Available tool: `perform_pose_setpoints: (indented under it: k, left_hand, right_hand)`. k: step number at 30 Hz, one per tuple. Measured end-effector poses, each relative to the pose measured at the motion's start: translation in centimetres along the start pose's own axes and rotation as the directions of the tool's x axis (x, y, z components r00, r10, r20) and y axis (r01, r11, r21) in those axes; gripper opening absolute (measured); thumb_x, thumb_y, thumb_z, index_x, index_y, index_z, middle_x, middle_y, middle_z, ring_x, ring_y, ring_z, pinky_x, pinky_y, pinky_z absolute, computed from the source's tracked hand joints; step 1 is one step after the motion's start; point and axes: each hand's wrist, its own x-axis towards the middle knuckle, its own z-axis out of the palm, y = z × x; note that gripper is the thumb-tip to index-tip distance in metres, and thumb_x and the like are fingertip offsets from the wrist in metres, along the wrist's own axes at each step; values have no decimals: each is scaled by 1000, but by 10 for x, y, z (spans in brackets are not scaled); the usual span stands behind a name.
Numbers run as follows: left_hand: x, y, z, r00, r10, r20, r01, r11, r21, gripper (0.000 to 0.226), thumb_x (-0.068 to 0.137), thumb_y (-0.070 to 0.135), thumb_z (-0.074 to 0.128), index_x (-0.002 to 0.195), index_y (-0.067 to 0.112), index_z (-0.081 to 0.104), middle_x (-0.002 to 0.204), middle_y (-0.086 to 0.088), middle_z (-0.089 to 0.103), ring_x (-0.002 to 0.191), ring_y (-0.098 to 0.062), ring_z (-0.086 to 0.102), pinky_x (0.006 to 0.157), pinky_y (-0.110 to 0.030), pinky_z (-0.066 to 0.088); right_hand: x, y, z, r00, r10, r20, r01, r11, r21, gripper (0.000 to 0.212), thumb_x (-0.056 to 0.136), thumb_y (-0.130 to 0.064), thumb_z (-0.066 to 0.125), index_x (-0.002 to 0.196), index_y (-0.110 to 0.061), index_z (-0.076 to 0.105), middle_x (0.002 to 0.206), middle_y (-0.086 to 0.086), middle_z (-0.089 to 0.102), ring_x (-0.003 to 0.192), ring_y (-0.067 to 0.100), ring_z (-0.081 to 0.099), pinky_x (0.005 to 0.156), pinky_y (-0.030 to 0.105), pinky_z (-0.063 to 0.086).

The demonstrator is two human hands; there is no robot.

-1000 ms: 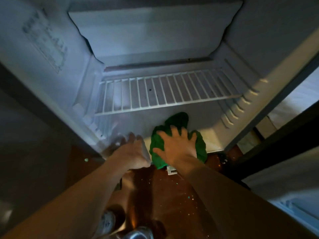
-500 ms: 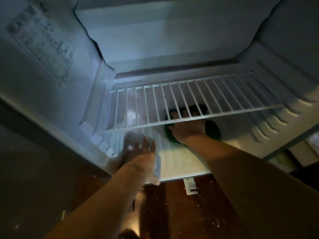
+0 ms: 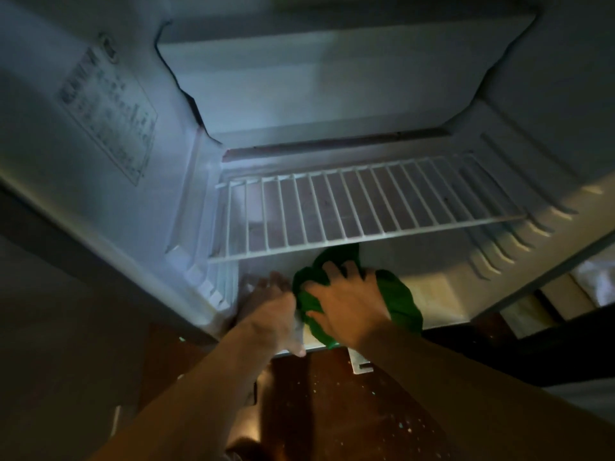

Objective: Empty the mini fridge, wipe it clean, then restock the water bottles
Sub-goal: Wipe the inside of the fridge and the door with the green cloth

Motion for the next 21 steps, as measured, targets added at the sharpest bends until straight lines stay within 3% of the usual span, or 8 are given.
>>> perform_pose_setpoints:
  k: [3,8,12,16,18,19,21]
  left_hand:
    - [2,-5,2,1000,3,-14,-4,996,-92,116,58,52,86,149,16,25,152,-9,29,138,-28,32,114,-41,27]
    - [0,-5,3,998,-35,52,42,989,-144,108,64,49,84,149,13,26,152,-9,31,139,-28,29,116,-41,25]
    - [2,-7,2,995,-46,84,60,984,-169,113,67,49,83,151,9,19,158,-12,20,145,-29,19,118,-37,18]
    - [-2,-6,-3,999,-31,45,36,993,-111,116,63,54,82,149,6,21,156,-14,26,142,-27,27,116,-34,21]
    - [-1,-8,-1,1000,-24,15,25,996,-82,120,60,55,83,149,6,20,156,-15,25,142,-28,27,115,-35,23]
    - [0,-7,0,1000,-19,10,19,997,-73,122,61,54,84,151,9,15,157,-15,20,143,-30,24,116,-37,23]
    - [3,-1,-1,1000,-19,24,20,998,-61,126,64,47,84,154,25,-1,161,-13,0,146,-39,11,116,-47,22]
  right_hand:
    - [27,-15,7,995,45,-89,-41,998,51,37,90,-33,48,127,-32,47,135,14,42,124,43,38,101,61,31]
    - [102,-15,18,964,264,11,-254,913,318,40,99,-41,32,134,-28,47,147,8,35,138,40,28,111,58,22]
    - [115,-11,7,956,240,-171,-203,957,208,37,101,-31,31,133,-23,49,149,17,32,134,44,30,107,59,27]
    - [75,12,6,982,189,-6,-186,972,145,38,97,-38,45,134,-33,44,151,12,28,138,43,24,108,61,25]
    - [38,34,6,976,211,-57,-203,971,125,43,86,-40,62,128,-35,51,141,16,40,128,47,37,101,63,34]
    - [15,47,5,967,241,-83,-235,969,77,46,83,-44,65,126,-36,53,136,16,45,121,48,43,97,62,39]
    - [-25,71,7,951,309,5,-309,951,9,46,90,-47,53,134,-39,41,138,12,38,121,43,41,100,55,38]
